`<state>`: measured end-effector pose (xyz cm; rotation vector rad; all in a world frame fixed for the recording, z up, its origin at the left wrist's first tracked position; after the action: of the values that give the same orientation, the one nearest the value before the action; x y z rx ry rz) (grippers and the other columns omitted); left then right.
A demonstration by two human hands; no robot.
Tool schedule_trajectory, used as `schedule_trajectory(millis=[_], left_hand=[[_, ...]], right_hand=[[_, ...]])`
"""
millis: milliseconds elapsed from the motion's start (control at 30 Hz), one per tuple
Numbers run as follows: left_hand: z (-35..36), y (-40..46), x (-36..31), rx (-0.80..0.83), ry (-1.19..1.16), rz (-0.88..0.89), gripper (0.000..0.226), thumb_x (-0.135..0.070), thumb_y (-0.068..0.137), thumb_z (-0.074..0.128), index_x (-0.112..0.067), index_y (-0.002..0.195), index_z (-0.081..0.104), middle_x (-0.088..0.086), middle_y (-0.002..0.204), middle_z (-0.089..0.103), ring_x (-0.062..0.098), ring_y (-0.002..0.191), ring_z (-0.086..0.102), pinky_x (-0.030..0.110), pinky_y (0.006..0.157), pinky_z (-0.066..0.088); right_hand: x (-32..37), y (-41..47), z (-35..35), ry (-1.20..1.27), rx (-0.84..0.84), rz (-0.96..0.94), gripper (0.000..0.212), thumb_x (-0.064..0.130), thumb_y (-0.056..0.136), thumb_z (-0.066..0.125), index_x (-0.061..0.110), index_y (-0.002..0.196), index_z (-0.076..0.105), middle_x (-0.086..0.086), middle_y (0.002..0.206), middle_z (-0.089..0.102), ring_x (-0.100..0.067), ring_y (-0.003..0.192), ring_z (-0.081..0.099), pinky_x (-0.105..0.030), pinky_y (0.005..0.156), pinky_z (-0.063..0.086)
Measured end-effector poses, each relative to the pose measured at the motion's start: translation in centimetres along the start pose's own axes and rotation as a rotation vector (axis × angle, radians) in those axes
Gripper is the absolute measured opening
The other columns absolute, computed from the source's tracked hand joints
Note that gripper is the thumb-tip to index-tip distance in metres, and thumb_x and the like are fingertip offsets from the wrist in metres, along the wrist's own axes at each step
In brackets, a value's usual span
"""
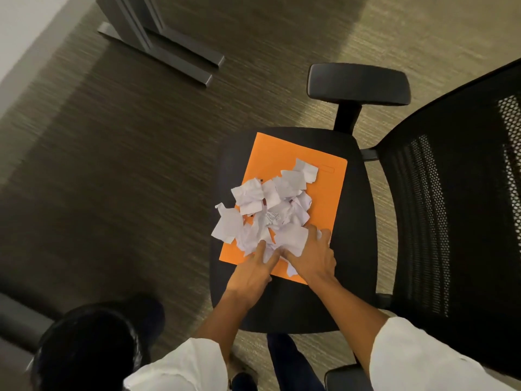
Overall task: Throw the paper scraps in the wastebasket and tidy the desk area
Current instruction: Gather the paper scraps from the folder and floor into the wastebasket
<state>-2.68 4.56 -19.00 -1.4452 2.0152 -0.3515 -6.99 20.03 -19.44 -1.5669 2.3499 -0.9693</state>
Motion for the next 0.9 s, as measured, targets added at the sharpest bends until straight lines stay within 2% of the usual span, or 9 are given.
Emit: schedule_trajectory(millis=[133,300,367,500,600,667,733,800,900], left_hand=[[-0.1,-0.1,0.0,-0.004,-0.029,0.004,0.07,-0.001,0.093,0.054,-0.025,0.153,0.026,0.016,0.158,0.022,0.037,0.108,0.06,0.043,0.081,0.055],[-1.2,0.4,-0.2,-0.059,-0.218,-0.027,0.049,-0.011,0.1,0.048,-0.025,0.146,0.042,0.01,0.142,0.045,0.039,0.11,0.061,0.041,0.089,0.052],[-1.8,0.8,-0.3,-0.087,-0.394,-0.071,0.046,-0.01,0.098,0.053,-0.025,0.143,0.051,0.007,0.14,0.052,0.035,0.119,0.059,0.041,0.099,0.051],[-3.3,0.5,0.6,-0.24,-0.924,-0.222,0.045,-0.013,0.087,0.072,-0.022,0.131,0.064,-0.001,0.137,0.061,0.015,0.128,0.053,0.023,0.105,0.038],[-4.1,0.0,1.3,-0.403,-1.214,-0.287,0.041,-0.014,0.08,0.082,-0.024,0.118,0.07,-0.004,0.127,0.064,0.009,0.116,0.056,0.027,0.1,0.047],[-4.1,-0.2,1.6,-0.421,-1.427,-0.331,0.037,-0.011,0.079,0.084,-0.027,0.11,0.071,0.001,0.128,0.063,0.013,0.106,0.062,0.028,0.081,0.058],[-3.6,-0.6,1.7,-0.406,-1.607,-0.375,0.035,-0.009,0.079,0.084,-0.027,0.107,0.073,0.005,0.129,0.062,0.022,0.105,0.066,0.038,0.074,0.063],[-3.1,-1.0,1.8,-0.392,-1.691,-0.403,0.034,-0.009,0.079,0.083,-0.027,0.107,0.073,0.006,0.128,0.061,0.028,0.106,0.066,0.047,0.076,0.063],[-2.8,-1.8,2.0,-0.436,-1.739,-0.401,0.033,-0.01,0.08,0.083,-0.029,0.104,0.073,0.003,0.119,0.063,0.024,0.099,0.067,0.04,0.069,0.063]], right_hand=[[-1.0,0.1,-0.7,0.075,-0.03,-0.018,0.063,0.052,0.081,0.076,0.028,0.132,0.047,-0.002,0.13,0.048,-0.034,0.103,0.064,-0.037,0.07,0.048],[-4.0,0.9,-2.2,0.31,-0.006,0.062,0.038,0.035,0.088,0.073,0.029,0.12,0.053,-0.003,0.108,0.059,-0.03,0.099,0.062,-0.039,0.073,0.054],[-4.8,1.2,-2.9,0.443,-0.001,0.111,0.034,0.031,0.085,0.079,0.03,0.11,0.055,-0.001,0.106,0.062,-0.024,0.092,0.062,-0.037,0.071,0.056],[-5.7,0.6,-3.7,0.749,0.052,0.154,0.016,0.018,0.087,0.078,0.026,0.091,0.065,-0.007,0.106,0.073,-0.015,0.084,0.068,-0.025,0.06,0.053],[-6.2,-0.7,-3.8,1.05,0.133,0.245,0.022,0.009,0.089,0.073,0.029,0.097,0.068,-0.002,0.106,0.073,-0.02,0.094,0.071,-0.026,0.058,0.059],[-6.8,-1.5,-4.3,1.155,0.122,0.294,0.023,0.008,0.089,0.073,0.029,0.098,0.068,0.0,0.105,0.074,-0.02,0.095,0.072,-0.027,0.06,0.06],[-7.2,-2.2,-4.8,1.268,0.086,0.326,0.024,0.008,0.09,0.071,0.027,0.104,0.068,-0.001,0.107,0.075,-0.021,0.098,0.072,-0.032,0.069,0.059],[-7.2,-2.8,-5.2,1.419,0.091,0.332,0.029,0.007,0.091,0.068,0.023,0.115,0.067,-0.004,0.108,0.077,-0.023,0.102,0.073,-0.037,0.079,0.057],[-4.6,-4.3,-4.8,1.515,0.249,0.247,0.037,0.009,0.087,0.068,0.021,0.122,0.065,-0.007,0.114,0.076,-0.025,0.104,0.074,-0.041,0.084,0.059]])
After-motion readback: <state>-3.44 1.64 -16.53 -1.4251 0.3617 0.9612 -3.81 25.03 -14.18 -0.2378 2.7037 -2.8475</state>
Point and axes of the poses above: each hand's wrist, its own y-axis towards the middle knuckle, its own z-axis out of the palm, x = y × z, the point moved 6 cm from there along y, towards the middle knuckle
